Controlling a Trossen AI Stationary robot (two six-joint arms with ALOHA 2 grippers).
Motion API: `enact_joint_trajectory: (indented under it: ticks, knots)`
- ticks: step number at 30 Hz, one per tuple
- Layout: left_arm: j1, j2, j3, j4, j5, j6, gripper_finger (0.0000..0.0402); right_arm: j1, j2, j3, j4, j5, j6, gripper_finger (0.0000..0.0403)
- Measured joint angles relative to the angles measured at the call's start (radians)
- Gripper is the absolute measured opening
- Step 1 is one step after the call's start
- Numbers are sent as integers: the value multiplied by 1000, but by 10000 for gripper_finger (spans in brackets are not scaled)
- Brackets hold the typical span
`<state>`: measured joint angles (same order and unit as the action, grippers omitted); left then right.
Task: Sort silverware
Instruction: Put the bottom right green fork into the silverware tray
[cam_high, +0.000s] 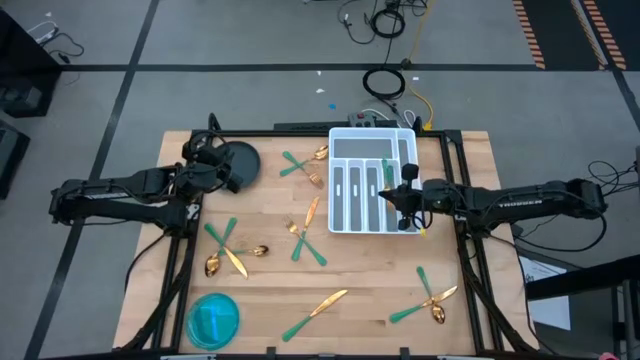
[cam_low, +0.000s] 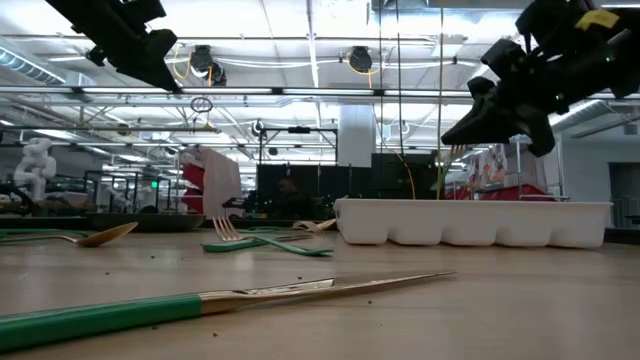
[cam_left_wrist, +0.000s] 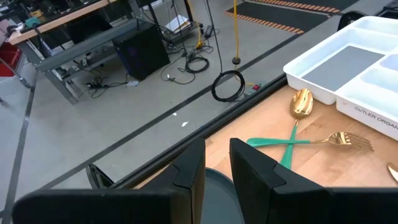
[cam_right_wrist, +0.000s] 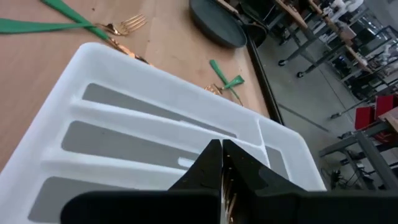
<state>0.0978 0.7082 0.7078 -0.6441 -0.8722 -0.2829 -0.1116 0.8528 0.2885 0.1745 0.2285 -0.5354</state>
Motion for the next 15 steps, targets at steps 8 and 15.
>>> enact_joint_trajectory:
  ticks: [8, 15]
  knots:
    - [0, 0, 0, 0, 0, 0, 83, -14, 0, -40, -13, 5, 22, 0]
    - [0, 0, 0, 0, 0, 1, 83, -33, 0, -95, 39, 3, 25, 0]
